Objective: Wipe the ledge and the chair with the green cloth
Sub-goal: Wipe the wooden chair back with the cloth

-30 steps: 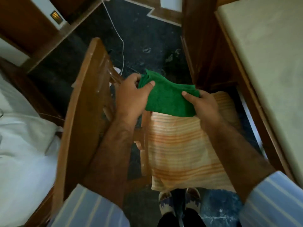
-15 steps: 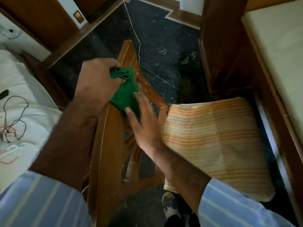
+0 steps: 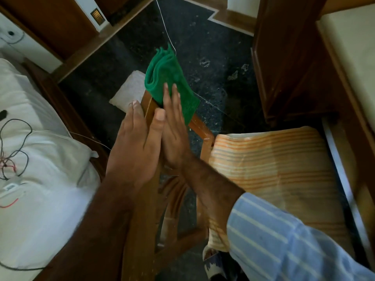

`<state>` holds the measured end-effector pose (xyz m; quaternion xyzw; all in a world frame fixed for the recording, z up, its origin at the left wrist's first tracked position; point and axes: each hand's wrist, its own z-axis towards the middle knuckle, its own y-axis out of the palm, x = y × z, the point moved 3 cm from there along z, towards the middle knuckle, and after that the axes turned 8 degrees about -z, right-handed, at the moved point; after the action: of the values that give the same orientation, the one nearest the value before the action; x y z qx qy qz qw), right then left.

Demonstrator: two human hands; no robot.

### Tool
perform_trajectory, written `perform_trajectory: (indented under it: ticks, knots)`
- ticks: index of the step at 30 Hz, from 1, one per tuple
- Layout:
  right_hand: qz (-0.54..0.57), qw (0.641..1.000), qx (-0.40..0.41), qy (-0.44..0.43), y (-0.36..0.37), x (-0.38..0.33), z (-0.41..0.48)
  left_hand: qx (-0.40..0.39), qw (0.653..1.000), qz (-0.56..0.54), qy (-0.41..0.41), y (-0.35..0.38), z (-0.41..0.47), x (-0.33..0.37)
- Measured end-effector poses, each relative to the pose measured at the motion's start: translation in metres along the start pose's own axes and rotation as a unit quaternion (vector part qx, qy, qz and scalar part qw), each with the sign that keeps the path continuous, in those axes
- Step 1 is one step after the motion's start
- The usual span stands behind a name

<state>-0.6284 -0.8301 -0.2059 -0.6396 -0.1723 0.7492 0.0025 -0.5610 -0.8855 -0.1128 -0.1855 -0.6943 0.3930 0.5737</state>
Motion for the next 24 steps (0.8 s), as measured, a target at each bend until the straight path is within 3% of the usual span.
perform_trajectory:
  ticks: [4,10,14,17,24]
  knots:
    - [0.007,0.999,0.037,-0.008,0.003,0.018,0.025,-0.008,1.000,-0.013,-0.012,0.001,0.014,0.002]
    - [0.043,0.984,-0.003,0.174,0.008,0.068,0.014,-0.016,0.999,-0.025,-0.026,0.003,0.019,0.000]
    - [0.075,0.974,-0.001,0.214,0.008,0.060,0.015,-0.011,1.000,0.003,-0.016,0.004,0.018,0.001]
    - [0.068,0.981,0.015,0.181,0.007,0.039,0.023,-0.012,1.000,-0.012,-0.019,0.003,0.017,0.002]
    - [0.021,0.999,0.026,0.016,0.001,0.008,0.022,0.001,0.992,-0.110,-0.059,-0.002,0.015,0.002]
